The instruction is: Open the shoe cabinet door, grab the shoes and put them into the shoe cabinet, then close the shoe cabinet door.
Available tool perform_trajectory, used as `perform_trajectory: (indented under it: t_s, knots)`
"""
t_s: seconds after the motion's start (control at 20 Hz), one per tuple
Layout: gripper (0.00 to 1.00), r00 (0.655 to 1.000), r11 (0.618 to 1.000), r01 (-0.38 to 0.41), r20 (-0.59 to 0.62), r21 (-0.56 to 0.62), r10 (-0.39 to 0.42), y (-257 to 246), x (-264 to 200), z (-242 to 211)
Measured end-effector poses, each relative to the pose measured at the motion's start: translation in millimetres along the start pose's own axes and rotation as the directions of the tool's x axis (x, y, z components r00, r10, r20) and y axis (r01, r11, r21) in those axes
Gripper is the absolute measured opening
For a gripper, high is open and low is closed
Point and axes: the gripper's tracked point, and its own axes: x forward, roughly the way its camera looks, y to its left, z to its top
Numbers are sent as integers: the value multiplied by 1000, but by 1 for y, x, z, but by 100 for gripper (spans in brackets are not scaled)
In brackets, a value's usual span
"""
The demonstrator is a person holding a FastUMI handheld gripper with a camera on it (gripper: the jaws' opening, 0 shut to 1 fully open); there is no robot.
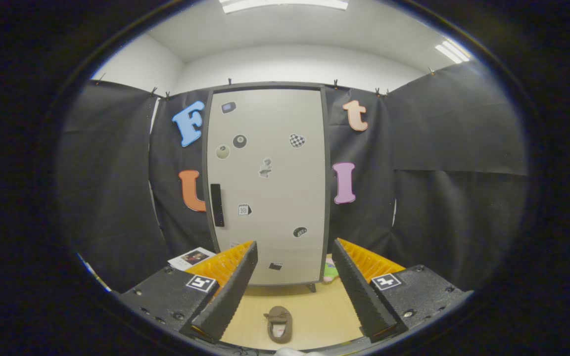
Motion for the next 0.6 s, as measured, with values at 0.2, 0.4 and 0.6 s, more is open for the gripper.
perform_trajectory:
  t_s: [0.2, 0.4, 0.6]
  knots:
    - [99, 999, 999, -49, -14, 14, 49, 32, 39, 0]
    - [99, 992, 992, -126, -14, 27, 126, 79, 96, 2]
    - [99, 982, 982, -187, -10, 28, 187, 127, 157, 4]
